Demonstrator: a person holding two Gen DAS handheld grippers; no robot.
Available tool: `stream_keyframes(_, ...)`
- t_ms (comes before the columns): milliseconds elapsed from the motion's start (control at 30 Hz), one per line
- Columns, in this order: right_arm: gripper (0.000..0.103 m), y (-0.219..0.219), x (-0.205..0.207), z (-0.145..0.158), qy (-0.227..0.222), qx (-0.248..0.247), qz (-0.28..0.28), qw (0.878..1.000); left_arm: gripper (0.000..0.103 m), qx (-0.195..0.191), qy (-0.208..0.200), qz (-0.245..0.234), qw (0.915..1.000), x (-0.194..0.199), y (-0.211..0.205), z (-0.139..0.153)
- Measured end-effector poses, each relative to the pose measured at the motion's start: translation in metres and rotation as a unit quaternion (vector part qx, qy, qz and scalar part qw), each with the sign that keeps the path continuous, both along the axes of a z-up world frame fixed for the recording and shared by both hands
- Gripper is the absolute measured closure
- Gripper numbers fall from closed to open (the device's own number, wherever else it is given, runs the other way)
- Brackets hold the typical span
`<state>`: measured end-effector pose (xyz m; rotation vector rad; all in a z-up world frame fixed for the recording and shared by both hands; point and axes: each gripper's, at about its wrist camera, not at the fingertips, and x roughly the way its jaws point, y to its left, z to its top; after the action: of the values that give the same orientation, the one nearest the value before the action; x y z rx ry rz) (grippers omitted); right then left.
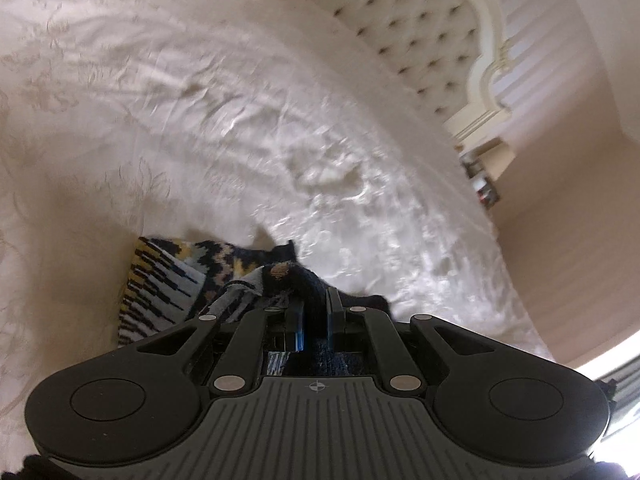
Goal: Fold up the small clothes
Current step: 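Lift the hem with both grippers and fold it toward the collar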
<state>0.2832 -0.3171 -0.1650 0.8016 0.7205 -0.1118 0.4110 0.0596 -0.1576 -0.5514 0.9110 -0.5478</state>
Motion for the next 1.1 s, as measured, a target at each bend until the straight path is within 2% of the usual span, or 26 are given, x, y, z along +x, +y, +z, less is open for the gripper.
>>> stream_keyframes(233,0.089,-0.008,0.029,-0.025,0.036,0.009,-0.015,0.999,0.093,0.016,0.037,0.005,0.9992,0.030,-0.005,-0.030)
stream_keyframes(367,0.083,-0.013,0.042,-0.032,0.050,0.013,-0.023,0.998,0.092,0.019,0.067,0.013,0.9975,0.045,-0.005,-0.046)
stream_keyframes(500,0.083,-0.017,0.054,-0.042,0.062,0.020,-0.031,0.997,0.087,0.022,0.068,0.006,0.9974,0.056,-0.011,-0.053)
stream_keyframes(567,0.079,-0.019,0.060,-0.046,0.070,0.019,-0.032,0.997,0.085,0.016,0.067,-0.001,0.9976,0.061,-0.012,-0.054)
stream_keyframes(633,0.071,-0.020,0.064,-0.050,0.072,0.023,-0.036,0.996,0.077,0.008,0.072,-0.005,0.9974,0.065,-0.013,-0.056)
stream_keyframes(667,0.064,-0.021,0.065,-0.051,0.072,0.025,-0.040,0.996,0.070,0.000,0.075,-0.009,0.9972,0.066,-0.013,-0.057)
stream_keyframes(733,0.056,-0.022,0.066,-0.052,0.067,0.029,-0.049,0.996,0.057,-0.022,0.082,-0.015,0.9962,0.070,-0.012,-0.060)
stream_keyframes(800,0.054,-0.023,0.068,-0.052,0.063,0.029,-0.055,0.996,0.041,-0.024,0.073,-0.010,0.9970,0.069,-0.010,-0.058)
stream_keyframes(867,0.052,-0.024,0.071,-0.051,0.063,0.026,-0.057,0.996,0.037,-0.019,0.051,0.001,0.9985,0.066,-0.007,-0.051)
stream_keyframes(900,0.050,-0.024,0.071,-0.051,0.061,0.024,-0.057,0.996,0.031,-0.016,0.048,0.007,0.9987,0.066,-0.005,-0.049)
stream_keyframes(967,0.041,-0.025,0.071,-0.049,0.054,0.018,-0.058,0.997,0.025,-0.010,0.048,0.016,0.9987,0.067,0.000,-0.045)
stream_keyframes(1100,0.030,-0.030,0.066,-0.040,0.029,0.005,-0.070,0.997,0.025,0.017,0.040,0.015,0.9989,0.066,0.009,-0.038)
